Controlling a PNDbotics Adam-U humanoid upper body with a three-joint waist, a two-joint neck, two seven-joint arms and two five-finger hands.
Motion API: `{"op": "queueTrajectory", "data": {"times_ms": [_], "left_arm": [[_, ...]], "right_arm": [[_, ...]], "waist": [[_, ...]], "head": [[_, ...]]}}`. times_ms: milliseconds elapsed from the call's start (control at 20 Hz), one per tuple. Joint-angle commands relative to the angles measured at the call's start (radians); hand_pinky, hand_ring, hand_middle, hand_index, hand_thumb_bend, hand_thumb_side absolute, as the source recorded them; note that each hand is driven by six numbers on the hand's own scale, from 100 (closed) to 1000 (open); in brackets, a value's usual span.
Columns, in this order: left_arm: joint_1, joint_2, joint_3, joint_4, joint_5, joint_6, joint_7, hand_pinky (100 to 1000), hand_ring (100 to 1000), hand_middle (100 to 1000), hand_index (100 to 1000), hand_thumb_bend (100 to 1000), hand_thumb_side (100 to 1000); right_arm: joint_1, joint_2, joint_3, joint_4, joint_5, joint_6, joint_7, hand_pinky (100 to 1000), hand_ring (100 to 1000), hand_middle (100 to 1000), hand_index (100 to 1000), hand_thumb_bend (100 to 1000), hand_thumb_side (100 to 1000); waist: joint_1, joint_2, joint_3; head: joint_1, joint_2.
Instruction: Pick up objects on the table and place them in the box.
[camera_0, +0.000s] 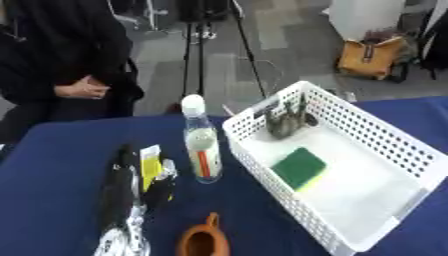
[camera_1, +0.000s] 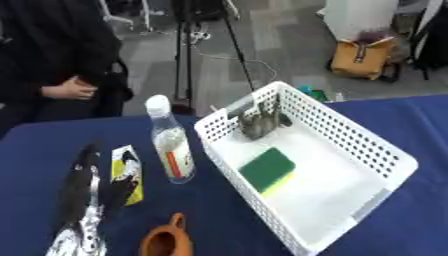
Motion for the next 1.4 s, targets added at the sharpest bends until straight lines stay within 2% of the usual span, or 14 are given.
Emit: {"op": "queueTrajectory", "data": {"times_ms": [50, 200, 300, 650, 750, 800, 850, 900, 950, 1000, 1400], "left_arm": [[-0.019, 0.003, 0.007, 0.002, -0.044, 0.018, 0.006, 664, 899, 918, 1000, 211, 920], [-0.024, 0.003, 0.008, 0.012, -0.080, 0.028, -0.004, 561, 838, 924, 1000, 157, 987], [-0.028, 0.003, 0.008, 0.022, -0.104, 0.029, -0.017, 538, 832, 933, 1000, 136, 1000], [-0.049, -0.002, 0.021, 0.046, -0.099, 0.046, -0.060, 600, 873, 936, 1000, 133, 1000], [-0.054, -0.002, 0.020, 0.047, -0.077, 0.044, -0.064, 608, 883, 936, 1000, 165, 1000], [-0.057, -0.002, 0.021, 0.049, -0.063, 0.043, -0.067, 622, 897, 940, 1000, 213, 1000], [-0.059, -0.001, 0.022, 0.051, -0.050, 0.042, -0.070, 622, 897, 940, 1000, 213, 1000], [-0.062, 0.000, 0.023, 0.053, -0.035, 0.041, -0.074, 644, 917, 943, 1000, 339, 1000], [-0.065, 0.002, 0.024, 0.054, -0.021, 0.040, -0.079, 644, 917, 943, 1000, 339, 1000], [-0.068, 0.004, 0.026, 0.055, -0.010, 0.040, -0.082, 649, 923, 944, 1000, 383, 1000], [-0.088, 0.016, 0.038, 0.087, 0.022, 0.056, -0.087, 660, 936, 952, 1000, 387, 1000]], "right_arm": [[-0.011, -0.005, -0.002, -0.012, -0.009, -0.002, 0.003, 620, 524, 502, 608, 100, 760], [-0.011, -0.004, -0.001, -0.012, -0.010, -0.003, 0.005, 620, 523, 501, 605, 100, 758], [-0.012, -0.003, -0.001, -0.012, -0.011, -0.003, 0.005, 620, 523, 501, 604, 100, 758], [-0.012, -0.002, -0.001, -0.012, -0.014, -0.006, 0.006, 619, 518, 499, 599, 100, 760], [-0.012, -0.001, 0.000, -0.012, -0.015, -0.006, 0.007, 619, 516, 498, 598, 100, 759], [-0.012, -0.001, 0.000, -0.012, -0.015, -0.007, 0.007, 619, 515, 498, 598, 100, 760], [-0.013, -0.001, 0.000, -0.012, -0.016, -0.007, 0.007, 619, 515, 498, 598, 100, 760], [-0.013, -0.001, 0.000, -0.012, -0.017, -0.007, 0.007, 619, 514, 497, 598, 100, 760], [-0.013, 0.000, 0.000, -0.012, -0.017, -0.007, 0.008, 619, 514, 497, 598, 100, 760], [-0.013, 0.000, 0.000, -0.012, -0.018, -0.007, 0.008, 619, 513, 497, 597, 100, 762], [-0.014, 0.002, 0.001, -0.012, -0.024, -0.010, 0.011, 619, 511, 495, 595, 100, 764]], "waist": [[-0.007, -0.016, -0.001], [-0.008, -0.016, -0.001], [-0.008, -0.016, 0.000], [-0.010, -0.015, -0.001], [-0.010, -0.013, -0.001], [-0.011, -0.012, -0.002], [-0.011, -0.012, -0.003], [-0.012, -0.011, -0.003], [-0.012, -0.010, -0.004], [-0.012, -0.009, -0.004], [-0.016, -0.004, -0.006]], "head": [[0.004, -0.011], [0.004, -0.013], [0.006, -0.013], [0.007, -0.020], [0.007, -0.022], [0.008, -0.024], [0.008, -0.025], [0.008, -0.027], [0.009, -0.028], [0.009, -0.028], [0.009, -0.036]]}}
